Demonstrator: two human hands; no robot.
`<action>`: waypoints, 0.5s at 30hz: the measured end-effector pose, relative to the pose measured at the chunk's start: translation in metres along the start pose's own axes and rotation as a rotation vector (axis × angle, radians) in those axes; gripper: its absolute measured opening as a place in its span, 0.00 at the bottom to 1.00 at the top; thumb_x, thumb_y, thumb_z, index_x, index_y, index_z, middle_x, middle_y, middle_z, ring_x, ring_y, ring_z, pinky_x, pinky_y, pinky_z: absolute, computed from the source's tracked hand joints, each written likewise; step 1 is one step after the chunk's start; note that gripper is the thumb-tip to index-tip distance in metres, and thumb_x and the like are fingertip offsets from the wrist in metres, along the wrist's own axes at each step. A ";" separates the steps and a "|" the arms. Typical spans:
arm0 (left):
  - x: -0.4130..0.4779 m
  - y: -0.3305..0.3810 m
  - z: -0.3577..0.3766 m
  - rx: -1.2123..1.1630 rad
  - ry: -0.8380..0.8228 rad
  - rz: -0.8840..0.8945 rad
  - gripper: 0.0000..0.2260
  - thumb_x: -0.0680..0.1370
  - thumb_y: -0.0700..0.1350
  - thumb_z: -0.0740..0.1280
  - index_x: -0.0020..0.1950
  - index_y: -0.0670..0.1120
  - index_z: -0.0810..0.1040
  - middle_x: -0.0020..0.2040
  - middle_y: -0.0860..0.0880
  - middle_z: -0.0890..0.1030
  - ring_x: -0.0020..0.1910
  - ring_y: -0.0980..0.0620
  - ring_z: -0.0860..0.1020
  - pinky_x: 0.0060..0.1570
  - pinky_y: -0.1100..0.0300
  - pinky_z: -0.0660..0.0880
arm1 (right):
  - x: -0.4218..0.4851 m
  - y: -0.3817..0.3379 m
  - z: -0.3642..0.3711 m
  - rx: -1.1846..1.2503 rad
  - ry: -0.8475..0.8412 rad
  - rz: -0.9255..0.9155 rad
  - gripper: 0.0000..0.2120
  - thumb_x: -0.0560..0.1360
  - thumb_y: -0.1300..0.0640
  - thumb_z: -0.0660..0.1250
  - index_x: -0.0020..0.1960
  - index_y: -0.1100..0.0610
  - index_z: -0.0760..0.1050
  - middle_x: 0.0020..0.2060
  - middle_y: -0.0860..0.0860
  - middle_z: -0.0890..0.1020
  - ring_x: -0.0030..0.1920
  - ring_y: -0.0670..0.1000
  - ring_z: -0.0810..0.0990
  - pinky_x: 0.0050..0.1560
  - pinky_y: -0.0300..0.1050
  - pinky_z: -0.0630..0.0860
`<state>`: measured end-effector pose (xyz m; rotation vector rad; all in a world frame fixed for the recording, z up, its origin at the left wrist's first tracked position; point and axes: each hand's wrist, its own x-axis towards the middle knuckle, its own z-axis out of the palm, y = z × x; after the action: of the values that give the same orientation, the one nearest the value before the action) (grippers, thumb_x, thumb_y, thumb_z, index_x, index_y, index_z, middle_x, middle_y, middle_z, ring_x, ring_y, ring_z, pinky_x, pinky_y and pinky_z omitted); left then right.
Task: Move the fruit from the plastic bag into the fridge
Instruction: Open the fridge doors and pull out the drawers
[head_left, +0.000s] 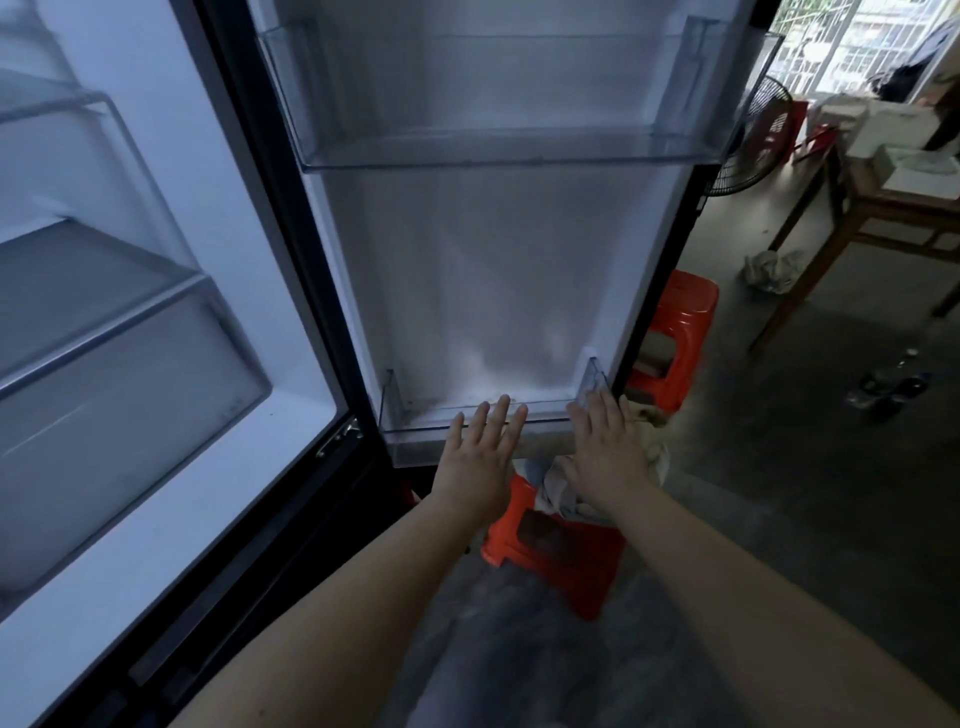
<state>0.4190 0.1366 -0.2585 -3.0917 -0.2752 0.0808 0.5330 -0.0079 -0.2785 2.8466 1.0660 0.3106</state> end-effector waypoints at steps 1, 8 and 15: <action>0.005 0.001 0.000 -0.003 -0.003 -0.007 0.33 0.80 0.46 0.52 0.75 0.49 0.30 0.76 0.47 0.33 0.75 0.45 0.36 0.72 0.45 0.37 | 0.007 0.004 0.000 0.000 0.004 -0.006 0.38 0.72 0.42 0.65 0.73 0.61 0.58 0.73 0.63 0.60 0.75 0.62 0.52 0.74 0.60 0.42; 0.031 0.015 0.002 0.007 0.000 -0.101 0.36 0.79 0.48 0.54 0.74 0.49 0.28 0.75 0.46 0.31 0.75 0.43 0.34 0.71 0.44 0.34 | 0.038 0.025 0.012 -0.006 -0.014 -0.071 0.44 0.64 0.39 0.72 0.70 0.62 0.64 0.71 0.66 0.62 0.73 0.64 0.58 0.73 0.59 0.44; 0.030 0.022 -0.006 0.079 -0.069 -0.151 0.37 0.79 0.50 0.54 0.73 0.48 0.26 0.74 0.45 0.29 0.74 0.42 0.33 0.71 0.43 0.34 | 0.037 0.032 0.019 0.118 0.090 -0.125 0.42 0.61 0.44 0.76 0.68 0.61 0.66 0.69 0.66 0.66 0.71 0.66 0.61 0.71 0.62 0.48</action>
<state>0.4527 0.1202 -0.2551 -2.9818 -0.4934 0.1898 0.5853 -0.0077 -0.2865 2.8751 1.3151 0.3819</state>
